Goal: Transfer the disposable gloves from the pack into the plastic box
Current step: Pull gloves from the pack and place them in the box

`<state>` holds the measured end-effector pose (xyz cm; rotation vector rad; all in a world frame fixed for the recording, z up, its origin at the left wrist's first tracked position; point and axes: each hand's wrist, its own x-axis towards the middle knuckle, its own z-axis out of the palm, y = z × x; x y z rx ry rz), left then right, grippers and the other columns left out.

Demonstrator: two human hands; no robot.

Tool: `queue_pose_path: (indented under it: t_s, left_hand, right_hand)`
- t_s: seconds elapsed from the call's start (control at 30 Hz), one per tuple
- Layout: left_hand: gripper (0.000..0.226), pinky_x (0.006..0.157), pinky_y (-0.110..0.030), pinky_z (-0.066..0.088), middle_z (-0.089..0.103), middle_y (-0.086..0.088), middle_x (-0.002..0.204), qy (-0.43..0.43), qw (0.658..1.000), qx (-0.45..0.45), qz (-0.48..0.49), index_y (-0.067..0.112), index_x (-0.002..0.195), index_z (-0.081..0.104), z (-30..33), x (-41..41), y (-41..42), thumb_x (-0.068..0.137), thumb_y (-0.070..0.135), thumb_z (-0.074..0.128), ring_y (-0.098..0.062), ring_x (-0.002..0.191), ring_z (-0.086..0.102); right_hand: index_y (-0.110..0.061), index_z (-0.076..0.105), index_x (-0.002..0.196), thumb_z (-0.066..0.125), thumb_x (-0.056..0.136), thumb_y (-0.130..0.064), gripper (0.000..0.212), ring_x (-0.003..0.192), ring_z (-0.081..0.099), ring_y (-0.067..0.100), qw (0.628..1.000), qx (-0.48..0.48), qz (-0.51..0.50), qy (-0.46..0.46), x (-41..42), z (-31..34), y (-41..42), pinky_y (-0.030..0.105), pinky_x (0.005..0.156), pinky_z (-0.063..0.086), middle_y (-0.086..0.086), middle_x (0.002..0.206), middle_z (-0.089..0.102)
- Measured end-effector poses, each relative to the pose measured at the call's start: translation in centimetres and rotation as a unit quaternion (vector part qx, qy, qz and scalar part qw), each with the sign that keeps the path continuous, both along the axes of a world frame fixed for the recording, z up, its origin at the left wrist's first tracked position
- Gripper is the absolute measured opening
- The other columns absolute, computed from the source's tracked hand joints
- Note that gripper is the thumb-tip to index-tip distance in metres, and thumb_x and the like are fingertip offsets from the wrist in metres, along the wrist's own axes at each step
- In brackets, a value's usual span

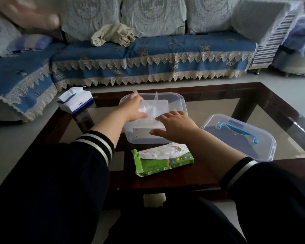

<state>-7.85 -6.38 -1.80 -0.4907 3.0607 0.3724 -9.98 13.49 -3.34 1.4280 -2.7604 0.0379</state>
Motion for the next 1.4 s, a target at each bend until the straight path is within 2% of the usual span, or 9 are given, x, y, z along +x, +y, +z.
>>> queue_pose_path:
  t_s: [0.2,0.3,0.57,0.73,0.93,1.1,1.2,1.3,1.4]
  left_hand:
    - [0.062,0.106,-0.039,0.040,0.031,-0.014,0.151,-0.166,0.983,-0.080,-0.029,0.017,0.145,0.044,-0.2,-0.6,0.5,0.089,0.030,0.067,-0.032,0.128,0.045]
    - [0.048,0.098,-0.035,0.046,0.045,-0.012,0.143,-0.174,0.982,-0.068,-0.031,0.013,0.136,0.056,0.0,0.0,1.1,0.090,0.020,0.067,-0.028,0.117,0.055]
    - [0.047,0.087,-0.029,0.048,0.055,-0.006,0.135,-0.138,0.989,-0.044,-0.034,0.020,0.132,0.060,0.4,2.8,3.0,0.088,0.029,0.071,-0.021,0.108,0.058]
    - [0.032,0.076,-0.030,0.047,0.060,-0.003,0.126,-0.041,0.999,-0.014,-0.006,0.019,0.120,0.067,0.9,5.3,4.2,0.089,0.027,0.069,-0.020,0.099,0.058]
    - [0.019,0.100,-0.039,0.039,0.053,-0.008,0.135,0.138,0.989,-0.060,0.007,0.015,0.108,0.071,0.2,7.6,4.9,0.096,0.021,0.058,-0.026,0.126,0.043]
    - [0.017,0.074,-0.028,0.048,0.068,-0.003,0.099,0.311,0.949,0.024,-0.049,0.011,0.102,0.070,0.3,10.7,8.1,0.096,0.018,0.056,-0.018,0.088,0.061]
    - [0.015,0.074,-0.028,0.052,0.071,0.004,0.089,0.184,0.971,0.141,-0.051,0.017,0.095,0.070,0.3,12.6,9.9,0.096,0.025,0.057,-0.010,0.075,0.064]
    - [0.019,0.086,-0.029,0.051,0.070,0.004,0.109,-0.017,0.988,0.146,-0.045,0.020,0.110,0.070,0.1,13.4,10.4,0.096,0.024,0.058,-0.011,0.093,0.064]
    - [0.039,0.092,-0.031,0.046,0.060,-0.001,0.130,-0.097,0.987,0.122,-0.043,0.022,0.133,0.057,-1.7,13.7,11.1,0.094,0.025,0.061,-0.020,0.113,0.057]
  right_hand:
    - [-0.021,0.056,0.123,0.046,0.090,-0.062,0.053,0.106,0.059,0.023,0.998,0.047,-0.007,-0.048,-0.8,0.8,-0.6,0.035,0.091,0.040,0.002,0.118,0.065]
    - [-0.021,0.064,0.108,0.053,0.096,-0.038,0.024,0.095,0.058,0.017,0.995,0.025,-0.010,-0.094,-0.7,1.3,-0.1,0.027,0.076,0.039,-0.001,0.114,0.065]
    - [-0.016,0.070,0.107,0.061,0.092,-0.027,0.020,0.094,0.051,0.016,0.986,0.022,-0.008,-0.167,0.4,2.4,2.2,0.024,0.080,0.032,0.001,0.111,0.063]
    - [-0.013,0.066,0.116,0.067,0.087,-0.033,0.035,0.107,0.058,0.021,0.981,0.034,-0.027,-0.187,1.8,2.6,3.5,0.027,0.086,0.040,0.003,0.116,0.065]
    - [-0.023,0.053,0.130,0.067,0.079,-0.055,0.062,0.119,0.050,0.016,0.984,-0.110,-0.009,-0.138,3.2,1.4,4.7,0.034,0.101,0.041,-0.003,0.132,0.056]
    - [-0.014,0.068,0.079,0.056,0.089,-0.046,0.036,0.065,0.058,0.013,0.910,-0.408,0.069,0.007,5.8,-0.2,6.2,0.032,0.057,0.050,-0.003,0.073,0.065]
    - [-0.015,0.068,0.073,0.053,0.089,-0.051,0.043,0.055,0.059,0.017,0.941,-0.332,0.062,0.000,7.3,-2.1,6.2,0.028,0.051,0.046,-0.002,0.063,0.065]
    - [-0.023,0.069,0.107,0.056,0.089,-0.053,0.037,0.093,0.065,0.017,0.983,-0.144,0.008,-0.113,7.6,-4.0,5.9,0.032,0.080,0.051,-0.004,0.104,0.071]
    - [-0.026,0.064,0.122,0.059,0.089,-0.047,0.040,0.118,0.052,0.019,0.972,-0.125,-0.034,-0.194,7.7,-5.3,5.3,0.033,0.095,0.041,-0.002,0.126,0.060]
